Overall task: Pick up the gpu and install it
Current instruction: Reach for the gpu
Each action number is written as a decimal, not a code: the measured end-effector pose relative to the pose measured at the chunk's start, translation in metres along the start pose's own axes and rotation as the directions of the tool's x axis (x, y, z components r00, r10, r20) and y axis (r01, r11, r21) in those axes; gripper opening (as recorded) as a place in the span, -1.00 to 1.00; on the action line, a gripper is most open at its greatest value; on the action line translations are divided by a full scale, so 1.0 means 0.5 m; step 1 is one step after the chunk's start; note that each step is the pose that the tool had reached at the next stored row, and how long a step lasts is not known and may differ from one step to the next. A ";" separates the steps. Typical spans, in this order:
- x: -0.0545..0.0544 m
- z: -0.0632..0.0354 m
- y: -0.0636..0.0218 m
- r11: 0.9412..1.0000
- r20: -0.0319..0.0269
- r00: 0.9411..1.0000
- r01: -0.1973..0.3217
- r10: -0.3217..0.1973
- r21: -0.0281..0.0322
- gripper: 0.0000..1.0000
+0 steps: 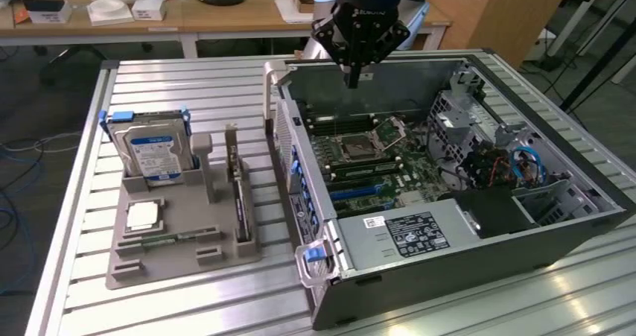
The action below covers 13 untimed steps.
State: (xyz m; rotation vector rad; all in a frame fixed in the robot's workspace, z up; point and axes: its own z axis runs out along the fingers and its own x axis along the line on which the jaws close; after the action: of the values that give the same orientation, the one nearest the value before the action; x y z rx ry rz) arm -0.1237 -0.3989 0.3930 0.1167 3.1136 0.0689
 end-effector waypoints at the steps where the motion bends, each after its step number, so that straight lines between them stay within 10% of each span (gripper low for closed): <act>1: 0.002 0.000 0.000 1.000 0.000 1.000 0.000 0.000 0.000 -0.79; 13: 0.031 0.003 -0.002 1.000 0.000 1.000 0.000 0.000 0.000 -0.79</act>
State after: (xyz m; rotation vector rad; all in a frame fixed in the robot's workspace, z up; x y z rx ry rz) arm -0.1394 -0.3989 0.3913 0.1166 3.1137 0.0689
